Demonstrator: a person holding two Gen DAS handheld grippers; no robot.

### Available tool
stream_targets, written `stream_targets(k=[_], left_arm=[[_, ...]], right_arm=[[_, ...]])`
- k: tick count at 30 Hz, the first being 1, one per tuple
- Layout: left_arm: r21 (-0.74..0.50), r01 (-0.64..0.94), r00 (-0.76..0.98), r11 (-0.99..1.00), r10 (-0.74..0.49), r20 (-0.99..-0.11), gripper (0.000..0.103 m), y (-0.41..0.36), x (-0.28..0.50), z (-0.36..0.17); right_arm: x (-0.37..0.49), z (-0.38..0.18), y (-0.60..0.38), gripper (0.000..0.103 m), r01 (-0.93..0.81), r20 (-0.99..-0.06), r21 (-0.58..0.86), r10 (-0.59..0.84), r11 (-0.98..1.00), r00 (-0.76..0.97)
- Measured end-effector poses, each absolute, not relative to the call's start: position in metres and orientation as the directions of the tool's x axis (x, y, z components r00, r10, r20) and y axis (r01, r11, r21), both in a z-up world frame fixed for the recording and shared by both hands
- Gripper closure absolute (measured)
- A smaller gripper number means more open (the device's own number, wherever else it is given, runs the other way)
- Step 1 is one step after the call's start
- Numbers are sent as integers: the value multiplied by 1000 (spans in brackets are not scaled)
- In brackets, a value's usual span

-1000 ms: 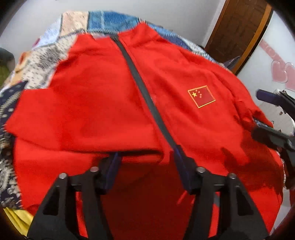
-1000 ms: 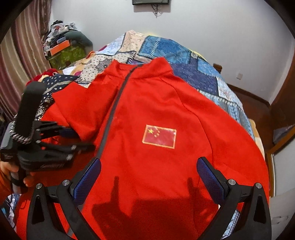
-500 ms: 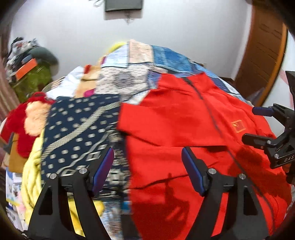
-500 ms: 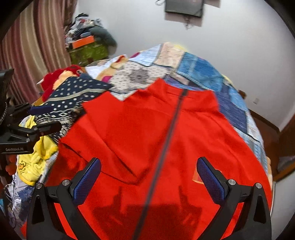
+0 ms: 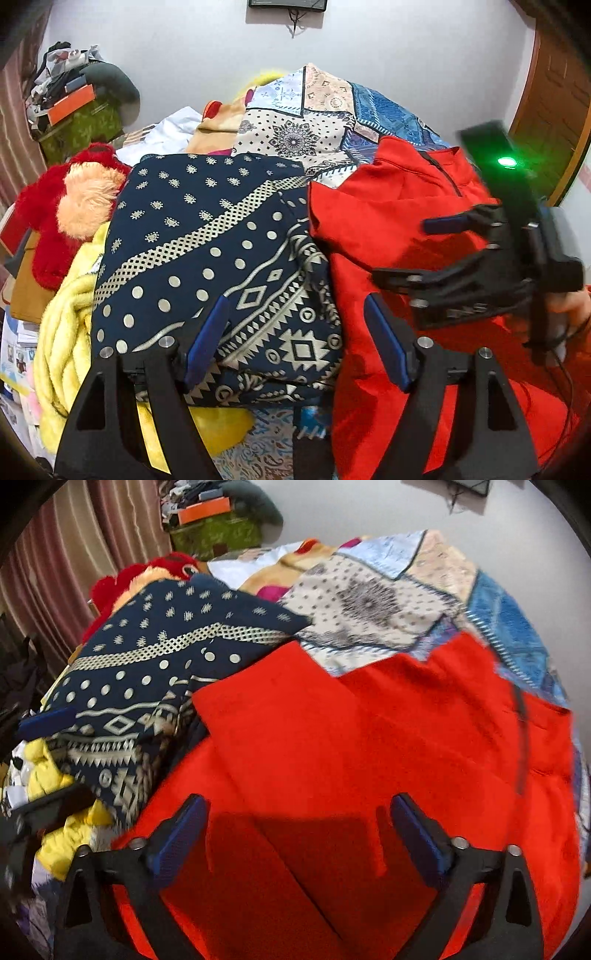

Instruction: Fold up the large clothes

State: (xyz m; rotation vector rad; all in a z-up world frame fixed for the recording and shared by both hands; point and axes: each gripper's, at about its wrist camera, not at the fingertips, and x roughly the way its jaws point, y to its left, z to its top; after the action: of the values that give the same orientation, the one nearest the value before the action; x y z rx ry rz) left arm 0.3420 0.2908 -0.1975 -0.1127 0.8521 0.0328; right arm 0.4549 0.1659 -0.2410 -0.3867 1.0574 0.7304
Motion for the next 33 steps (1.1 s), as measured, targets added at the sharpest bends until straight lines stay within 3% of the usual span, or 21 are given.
stream_targets(k=[6, 11, 13, 17, 28, 33], left_arm=[[-77, -88, 661, 993, 0, -751, 28, 299, 347, -203], [-66, -97, 656, 993, 14, -754, 28, 300, 347, -206], [-50, -97, 656, 994, 26, -754, 28, 299, 346, -205], [-32, -86, 658, 996, 32, -753, 28, 290, 345, -198], [-5, -28, 701, 1000, 16, -713, 28, 245, 339, -156], [-41, -6, 686, 999, -26, -727, 28, 230, 349, -155]], right_arm=[[469, -258, 197, 41, -698, -879, 101, 392, 709, 271], [476, -258, 204, 81, -680, -853, 176, 455, 712, 256], [475, -250, 197, 90, -673, -830, 209, 492, 709, 261], [469, -223, 172, 95, -670, -781, 236, 547, 704, 301], [447, -135, 52, 96, -609, -680, 279, 600, 743, 421], [426, -126, 11, 95, -608, -713, 152, 512, 779, 478]])
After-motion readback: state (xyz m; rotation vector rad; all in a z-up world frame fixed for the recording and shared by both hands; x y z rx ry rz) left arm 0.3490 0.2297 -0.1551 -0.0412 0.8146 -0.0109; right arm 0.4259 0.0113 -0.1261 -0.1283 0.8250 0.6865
